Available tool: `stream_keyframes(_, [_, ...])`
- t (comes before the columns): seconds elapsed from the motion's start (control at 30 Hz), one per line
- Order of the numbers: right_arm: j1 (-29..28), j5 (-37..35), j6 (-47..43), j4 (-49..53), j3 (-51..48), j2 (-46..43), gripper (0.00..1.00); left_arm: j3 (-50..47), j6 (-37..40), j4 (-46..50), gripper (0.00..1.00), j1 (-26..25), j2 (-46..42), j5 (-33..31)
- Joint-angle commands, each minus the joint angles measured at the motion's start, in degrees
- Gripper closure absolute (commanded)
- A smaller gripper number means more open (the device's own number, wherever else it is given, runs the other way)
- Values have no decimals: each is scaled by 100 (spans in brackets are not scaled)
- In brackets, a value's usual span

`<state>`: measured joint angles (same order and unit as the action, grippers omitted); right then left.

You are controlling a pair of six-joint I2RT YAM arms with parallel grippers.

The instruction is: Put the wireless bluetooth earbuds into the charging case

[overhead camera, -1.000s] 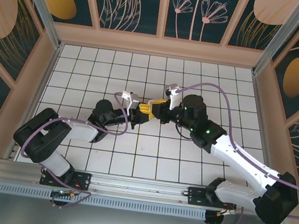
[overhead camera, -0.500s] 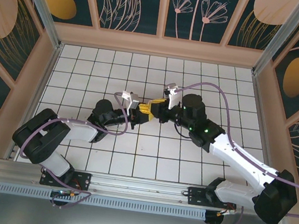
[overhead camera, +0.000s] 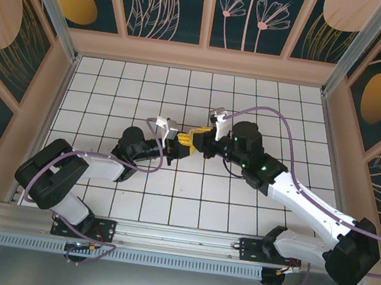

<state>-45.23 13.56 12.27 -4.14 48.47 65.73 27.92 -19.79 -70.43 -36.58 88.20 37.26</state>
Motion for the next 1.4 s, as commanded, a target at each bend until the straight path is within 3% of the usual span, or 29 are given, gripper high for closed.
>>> stream_keyframes(0.0, [-91, 38, -78, 287, -75, -106, 80, 227, -42, -386, 98, 1, -198, -69])
stream_keyframes(0.6, [-73, -170, -203, 255, 531, -499, 79, 170, -15, -312, 98, 1, -85, -87])
stream_keyframes(0.93, [-261, -495, -150, 656, 434, -235, 79, 234, -42, -226, 98, 1, -86, -118])
stream_keyframes(1.37, [-341, -803, -131, 455, 340, -13, 79, 275, -8, -181, 98, 2, -144, -75])
